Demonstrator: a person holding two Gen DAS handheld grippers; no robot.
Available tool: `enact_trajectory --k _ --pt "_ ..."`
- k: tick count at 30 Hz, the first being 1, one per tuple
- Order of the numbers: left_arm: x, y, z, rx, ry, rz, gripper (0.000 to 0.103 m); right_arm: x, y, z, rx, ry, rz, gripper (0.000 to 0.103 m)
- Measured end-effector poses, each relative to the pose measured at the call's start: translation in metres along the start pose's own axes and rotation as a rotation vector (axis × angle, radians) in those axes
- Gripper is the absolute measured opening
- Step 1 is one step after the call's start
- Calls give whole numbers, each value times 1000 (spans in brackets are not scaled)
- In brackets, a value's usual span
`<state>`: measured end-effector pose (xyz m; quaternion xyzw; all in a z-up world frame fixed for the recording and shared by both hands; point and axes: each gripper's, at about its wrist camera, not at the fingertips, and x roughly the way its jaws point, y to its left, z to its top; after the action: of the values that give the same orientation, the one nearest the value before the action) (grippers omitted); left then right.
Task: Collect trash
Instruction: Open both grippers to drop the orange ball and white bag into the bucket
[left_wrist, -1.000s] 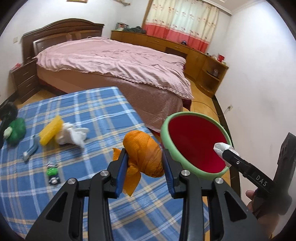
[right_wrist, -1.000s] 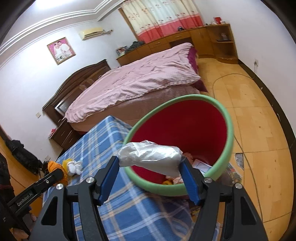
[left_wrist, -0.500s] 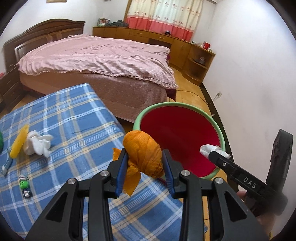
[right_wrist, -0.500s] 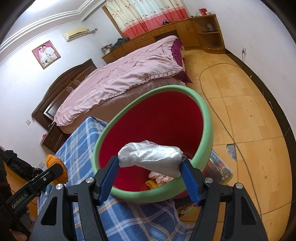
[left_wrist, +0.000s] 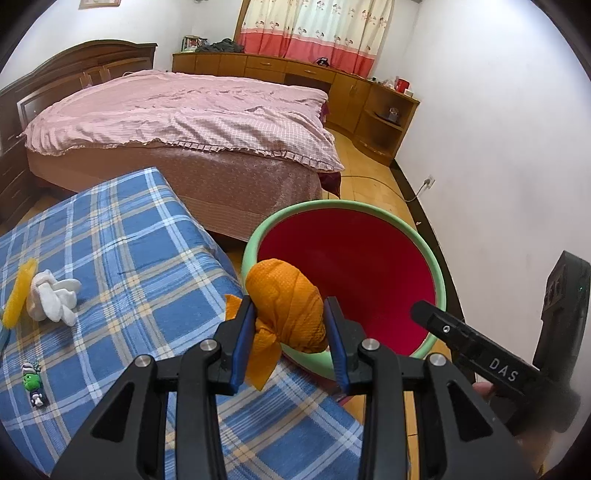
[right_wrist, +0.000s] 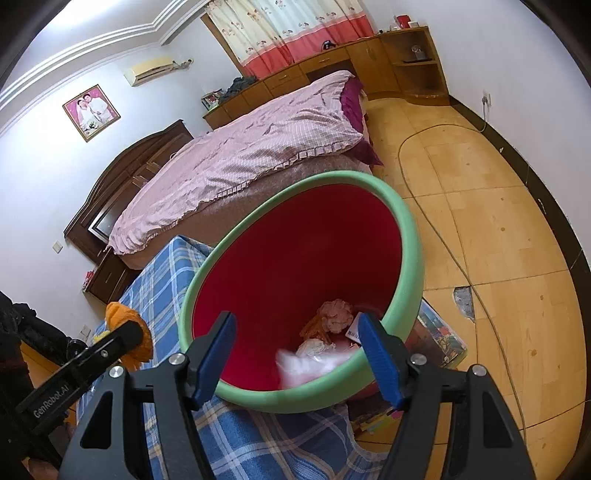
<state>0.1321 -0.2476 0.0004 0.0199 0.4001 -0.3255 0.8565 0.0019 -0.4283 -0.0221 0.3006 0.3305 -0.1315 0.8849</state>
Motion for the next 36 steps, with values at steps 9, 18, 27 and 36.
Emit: enact_trajectory --k 9,18,27,36 --pt "17 -11 2 31 10 -24 37 -13 -8 5 19 -38 -21 71" --pt "32 -8 3 -6 30 -33 52 -15 -12 8 29 -45 -31 71" --pt "16 6 2 -47 14 2 52 -16 -8 6 16 -42 -17 71" --pt "-18 36 -4 -92 -25 70 52 -19 17 -3 -31 -29 19 71"
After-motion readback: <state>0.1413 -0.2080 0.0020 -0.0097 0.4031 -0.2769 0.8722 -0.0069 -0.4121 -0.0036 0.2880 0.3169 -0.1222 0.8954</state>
